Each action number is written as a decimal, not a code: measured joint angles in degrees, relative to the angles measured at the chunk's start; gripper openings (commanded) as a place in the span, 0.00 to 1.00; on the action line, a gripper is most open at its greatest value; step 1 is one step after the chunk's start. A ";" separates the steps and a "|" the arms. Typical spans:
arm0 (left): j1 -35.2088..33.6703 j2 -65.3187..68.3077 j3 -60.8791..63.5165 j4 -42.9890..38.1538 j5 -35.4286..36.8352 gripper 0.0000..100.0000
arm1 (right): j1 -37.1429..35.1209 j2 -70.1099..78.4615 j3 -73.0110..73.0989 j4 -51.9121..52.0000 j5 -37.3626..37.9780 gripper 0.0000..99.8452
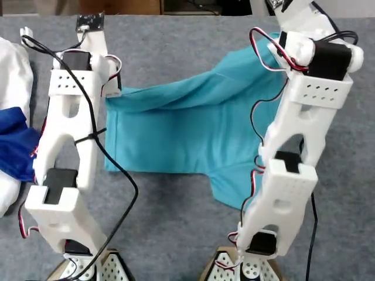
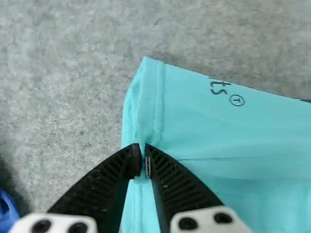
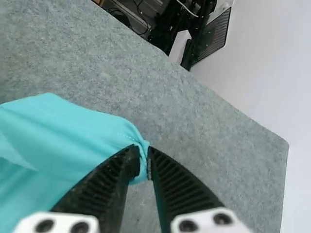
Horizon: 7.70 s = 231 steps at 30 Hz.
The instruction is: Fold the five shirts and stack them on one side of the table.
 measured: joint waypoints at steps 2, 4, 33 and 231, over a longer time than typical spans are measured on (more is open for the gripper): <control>0.97 -1.41 0.44 0.18 0.00 0.02 | 0.00 -3.16 4.57 0.00 0.00 0.00; 1.93 -2.37 2.02 0.18 0.00 0.02 | 0.00 -5.98 9.76 0.00 -0.44 0.00; 2.64 -17.85 40.97 -17.58 -2.02 0.02 | 6.51 -56.00 108.92 -32.79 2.02 0.00; -1.23 -12.66 32.18 -3.25 -9.14 0.07 | -0.09 -80.09 144.53 -27.60 18.64 0.02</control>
